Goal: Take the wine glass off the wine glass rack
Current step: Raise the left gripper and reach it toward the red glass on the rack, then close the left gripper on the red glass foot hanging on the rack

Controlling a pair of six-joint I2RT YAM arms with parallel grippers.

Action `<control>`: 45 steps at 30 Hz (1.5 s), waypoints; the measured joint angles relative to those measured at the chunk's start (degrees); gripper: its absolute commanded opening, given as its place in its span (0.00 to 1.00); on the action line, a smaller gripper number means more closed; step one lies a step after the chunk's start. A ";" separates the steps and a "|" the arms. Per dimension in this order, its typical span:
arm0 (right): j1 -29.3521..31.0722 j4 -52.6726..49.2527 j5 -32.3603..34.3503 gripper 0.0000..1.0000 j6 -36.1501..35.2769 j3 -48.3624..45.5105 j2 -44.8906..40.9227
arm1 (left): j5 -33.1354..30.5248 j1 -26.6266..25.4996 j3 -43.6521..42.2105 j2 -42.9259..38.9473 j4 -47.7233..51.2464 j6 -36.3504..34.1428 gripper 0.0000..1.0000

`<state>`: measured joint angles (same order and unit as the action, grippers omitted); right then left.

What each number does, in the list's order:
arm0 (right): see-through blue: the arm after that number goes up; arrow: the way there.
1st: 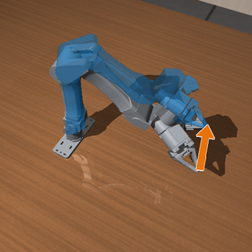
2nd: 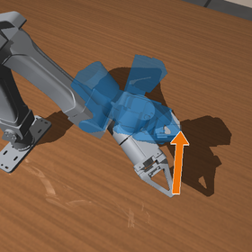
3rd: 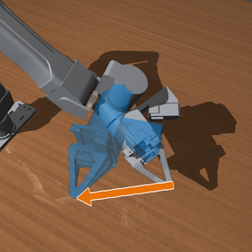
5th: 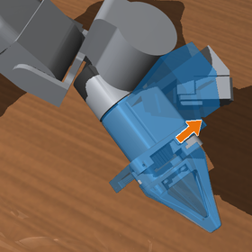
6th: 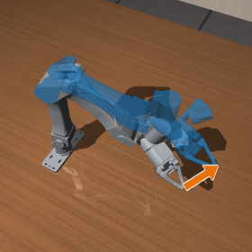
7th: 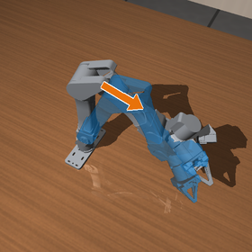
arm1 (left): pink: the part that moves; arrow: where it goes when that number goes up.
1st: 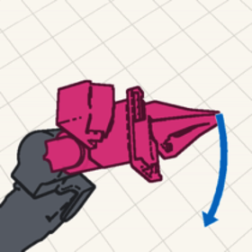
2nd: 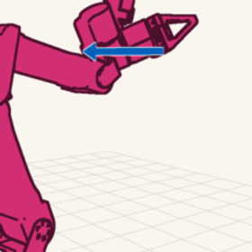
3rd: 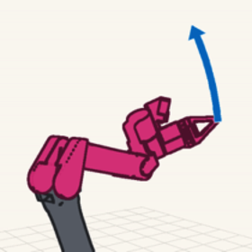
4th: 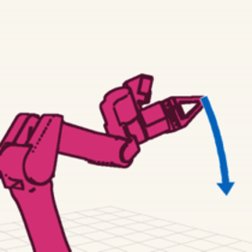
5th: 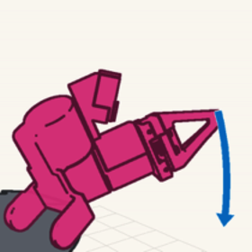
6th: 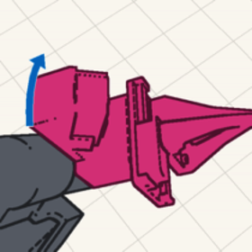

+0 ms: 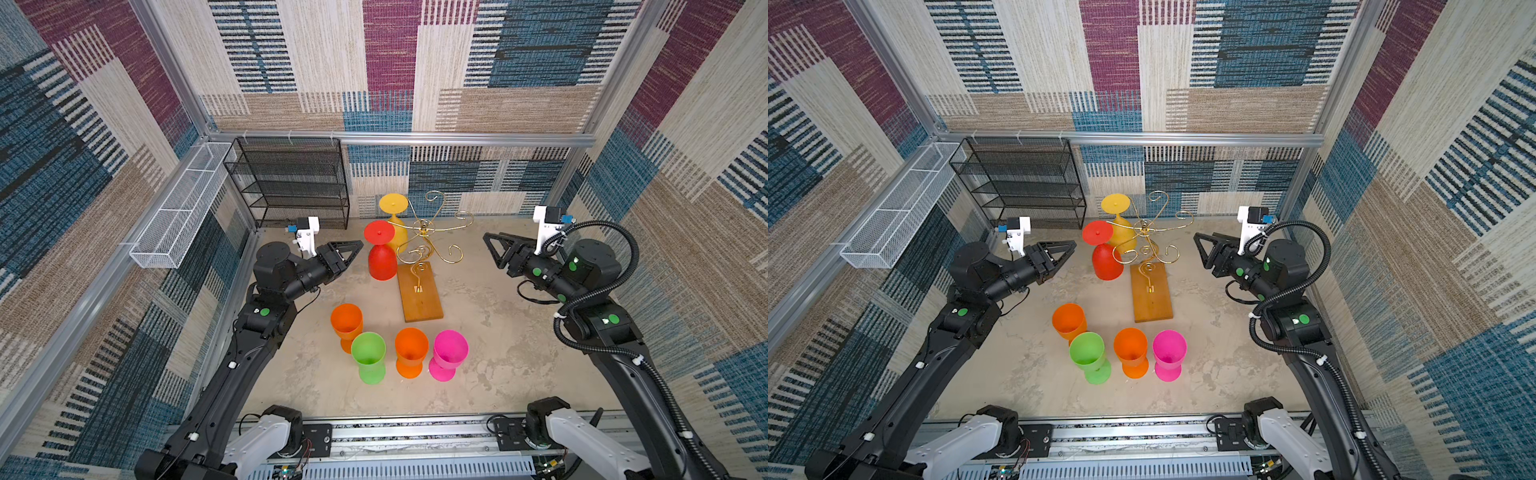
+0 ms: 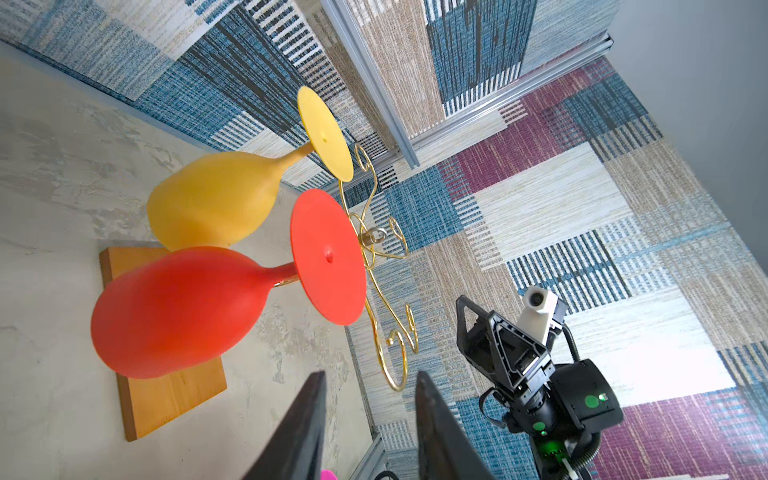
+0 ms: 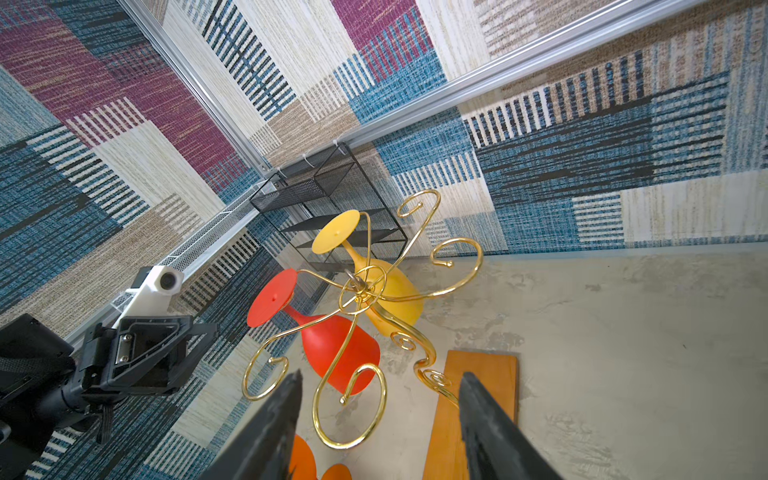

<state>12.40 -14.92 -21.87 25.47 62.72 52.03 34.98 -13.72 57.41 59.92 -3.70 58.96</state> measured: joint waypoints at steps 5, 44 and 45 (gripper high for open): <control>0.00 0.00 0.61 0.68 0.00 0.00 0.11 | 2.80 0.31 -0.11 3.76 -3.82 2.80 0.39; 0.00 0.07 1.44 0.71 0.00 -1.29 -0.31 | 7.21 0.20 2.51 13.27 -11.02 8.09 0.28; 0.00 0.09 1.44 0.71 0.00 -1.36 -0.31 | 7.23 0.20 2.67 13.31 -10.99 8.09 0.28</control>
<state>12.40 -14.83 -20.43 25.47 61.36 51.72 42.22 -13.52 60.07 73.23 -14.70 67.05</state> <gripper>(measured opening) 0.707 0.286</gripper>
